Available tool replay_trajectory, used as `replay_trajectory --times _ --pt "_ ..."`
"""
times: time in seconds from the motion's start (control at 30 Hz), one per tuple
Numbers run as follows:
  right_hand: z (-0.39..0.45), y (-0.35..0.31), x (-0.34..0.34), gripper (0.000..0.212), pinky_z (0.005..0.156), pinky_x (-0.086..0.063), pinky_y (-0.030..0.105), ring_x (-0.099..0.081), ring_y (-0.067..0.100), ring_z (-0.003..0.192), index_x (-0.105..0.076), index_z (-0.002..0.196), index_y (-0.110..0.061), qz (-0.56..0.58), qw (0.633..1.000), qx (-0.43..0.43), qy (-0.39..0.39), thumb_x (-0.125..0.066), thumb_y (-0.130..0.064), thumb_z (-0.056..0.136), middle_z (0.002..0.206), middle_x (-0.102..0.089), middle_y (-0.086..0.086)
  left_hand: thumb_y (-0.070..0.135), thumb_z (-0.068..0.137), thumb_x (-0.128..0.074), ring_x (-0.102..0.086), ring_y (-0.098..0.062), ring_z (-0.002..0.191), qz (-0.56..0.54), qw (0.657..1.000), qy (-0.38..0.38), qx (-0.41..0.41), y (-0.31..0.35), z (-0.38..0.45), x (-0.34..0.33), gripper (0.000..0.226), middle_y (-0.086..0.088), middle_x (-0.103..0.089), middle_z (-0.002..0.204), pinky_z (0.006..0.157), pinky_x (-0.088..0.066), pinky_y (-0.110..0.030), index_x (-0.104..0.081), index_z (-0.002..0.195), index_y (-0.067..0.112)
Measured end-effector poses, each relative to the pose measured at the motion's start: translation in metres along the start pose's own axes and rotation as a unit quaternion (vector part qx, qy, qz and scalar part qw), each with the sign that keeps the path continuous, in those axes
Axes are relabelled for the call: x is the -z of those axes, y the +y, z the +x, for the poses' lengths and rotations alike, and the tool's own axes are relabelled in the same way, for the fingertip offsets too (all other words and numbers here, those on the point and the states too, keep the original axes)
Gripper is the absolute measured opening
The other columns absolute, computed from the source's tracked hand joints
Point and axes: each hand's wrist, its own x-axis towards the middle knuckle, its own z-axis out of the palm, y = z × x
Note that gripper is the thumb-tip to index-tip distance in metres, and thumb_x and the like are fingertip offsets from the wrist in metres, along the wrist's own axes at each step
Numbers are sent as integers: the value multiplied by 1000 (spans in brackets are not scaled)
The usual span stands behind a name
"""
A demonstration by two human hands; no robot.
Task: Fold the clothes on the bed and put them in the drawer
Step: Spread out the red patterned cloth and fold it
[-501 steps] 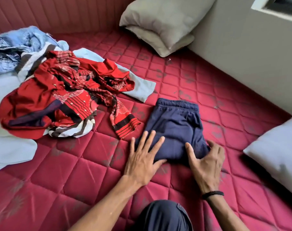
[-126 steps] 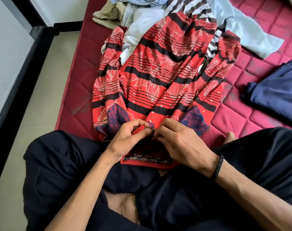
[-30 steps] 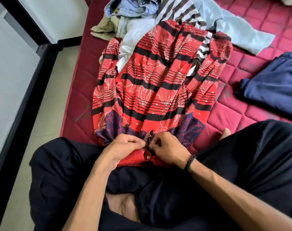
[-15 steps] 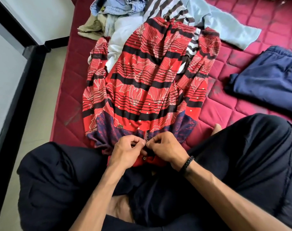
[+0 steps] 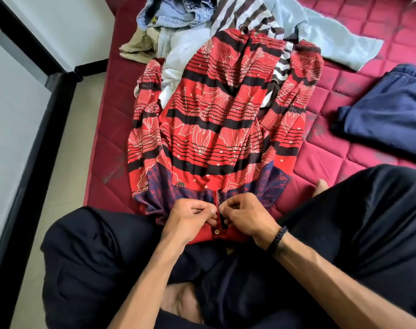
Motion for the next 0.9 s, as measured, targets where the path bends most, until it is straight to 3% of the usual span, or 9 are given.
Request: replay_trajectory --times 0.17,0.27,0.33,0.43,0.53,0.67,0.73,0.8,0.9 --pt "-2 -3 -2 28 59 -52 24 -58 11 57 -67 74 -8 25 1000 -16 -2 -54 3 97 65 -64 8 10 83 -82 -76 -20 68 11 999 39 5 -2 -2 -2 10 -5 -78 73 78 -61 -33 -81 77 18" --pt "3 1 -4 34 67 -53 36 -62 18 62 -69 68 -13 18 999 -27 9 -55 -5 98 71 -71 13 13 78 -86 -75 -10 65 36 997 72 -4 -1 -2 -8 14 3 -77 68 69 -57 -24 -80 71 24" --pt "4 0 -5 30 71 -54 40 -66 23 66 -74 74 -9 34 999 -37 11 -58 -13 99 77 -76 16 15 78 -87 -70 1 59 55 994 95 -16 0 -4 -10 21 10 -74 62 61 -51 -14 -77 65 29" --pt "3 -1 -6 21 72 -56 42 -66 25 66 -77 83 -4 54 998 -29 24 -71 -20 95 77 -76 18 24 79 -87 -70 2 59 81 990 112 -35 -2 -5 -13 17 10 -74 63 61 -55 -18 -76 67 29" --pt "3 1 -6 9 72 -56 43 -64 22 64 -76 81 -11 62 997 -24 43 -79 -16 89 74 -76 11 29 76 -89 -68 3 57 103 987 118 -41 -2 -6 -13 15 11 -73 62 62 -57 -21 -77 68 27" --pt "6 5 0 8 74 -60 34 -68 6 65 -79 78 -24 -30 995 4 93 -84 -26 83 70 -76 -8 21 73 -91 -67 4 56 95 988 117 -30 -1 -6 -14 14 10 -72 60 59 -52 -14 -78 68 26" --pt "4 6 1 9 70 -58 34 -68 6 61 -76 79 -21 -11 995 19 102 -85 -20 82 68 -75 -4 15 75 -89 -70 0 59 61 993 99 -5 -2 -3 -11 11 4 -74 63 62 -52 -13 -80 73 22" --pt "3 4 2 15 68 -58 36 -68 11 59 -71 82 -17 24 994 31 98 -84 -11 81 67 -75 3 7 81 -83 -74 -12 65 -3 998 57 12 -3 0 -6 9 -4 -77 69 71 -58 -24 -80 77 15" --pt "3 2 1 25 68 -58 42 -67 16 62 -62 85 -19 49 993 49 94 -83 -8 80 70 -74 7 -1 87 -75 -73 -14 63 -63 997 25 23 -3 3 0 15 -10 -76 71 65 -57 -20 -78 78 10"
